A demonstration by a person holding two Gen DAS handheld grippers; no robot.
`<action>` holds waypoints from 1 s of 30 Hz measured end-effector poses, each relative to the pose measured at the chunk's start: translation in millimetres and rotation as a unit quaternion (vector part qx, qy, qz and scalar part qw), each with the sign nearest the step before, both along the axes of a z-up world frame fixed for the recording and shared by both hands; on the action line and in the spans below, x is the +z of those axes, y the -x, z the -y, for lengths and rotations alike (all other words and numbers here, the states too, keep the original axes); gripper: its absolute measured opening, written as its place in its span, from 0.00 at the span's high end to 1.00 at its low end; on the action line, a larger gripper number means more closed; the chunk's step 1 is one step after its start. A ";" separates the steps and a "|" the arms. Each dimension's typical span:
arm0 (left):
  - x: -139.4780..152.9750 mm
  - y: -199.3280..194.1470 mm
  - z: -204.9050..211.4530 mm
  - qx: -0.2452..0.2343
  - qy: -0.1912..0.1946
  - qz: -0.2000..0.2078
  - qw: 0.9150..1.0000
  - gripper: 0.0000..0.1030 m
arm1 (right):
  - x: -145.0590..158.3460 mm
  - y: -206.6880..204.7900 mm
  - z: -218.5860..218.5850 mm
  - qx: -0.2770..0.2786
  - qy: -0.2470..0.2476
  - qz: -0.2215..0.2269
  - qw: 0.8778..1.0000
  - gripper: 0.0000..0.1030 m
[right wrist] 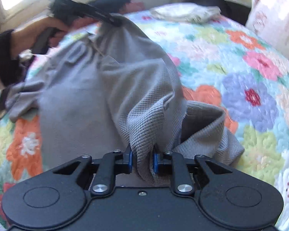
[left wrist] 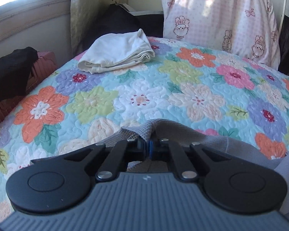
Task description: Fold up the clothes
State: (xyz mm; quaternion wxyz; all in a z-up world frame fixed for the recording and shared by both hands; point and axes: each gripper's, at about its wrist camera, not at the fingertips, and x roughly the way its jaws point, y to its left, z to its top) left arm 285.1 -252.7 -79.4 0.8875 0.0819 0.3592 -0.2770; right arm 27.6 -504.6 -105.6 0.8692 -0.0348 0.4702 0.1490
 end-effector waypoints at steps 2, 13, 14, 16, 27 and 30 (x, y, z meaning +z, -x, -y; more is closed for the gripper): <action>-3.3 -17.4 10.4 -0.004 -0.003 -0.029 1.000 0.97 | -0.3 -17.1 3.9 0.009 0.036 -0.002 0.999 0.80; 60.1 -81.1 -27.9 0.212 0.097 0.069 0.970 0.65 | 111.5 -121.2 63.2 -0.132 0.133 0.227 0.956 0.26; 51.2 -80.8 -29.8 0.207 0.090 0.057 0.973 0.59 | 98.5 -126.1 68.8 -0.160 0.145 0.217 0.952 0.23; 31.3 -75.2 -31.2 0.193 0.060 0.032 0.979 0.58 | 71.0 -124.3 85.5 -0.184 0.117 0.175 0.960 0.23; -22.2 -23.9 -5.0 0.094 -0.016 -0.049 0.994 0.58 | -8.3 -89.5 176.9 -0.304 -0.094 0.060 0.946 0.23; -13.9 -16.0 22.6 0.066 -0.007 -0.048 0.997 0.58 | -18.8 -99.7 190.8 -0.321 -0.143 0.061 0.934 0.23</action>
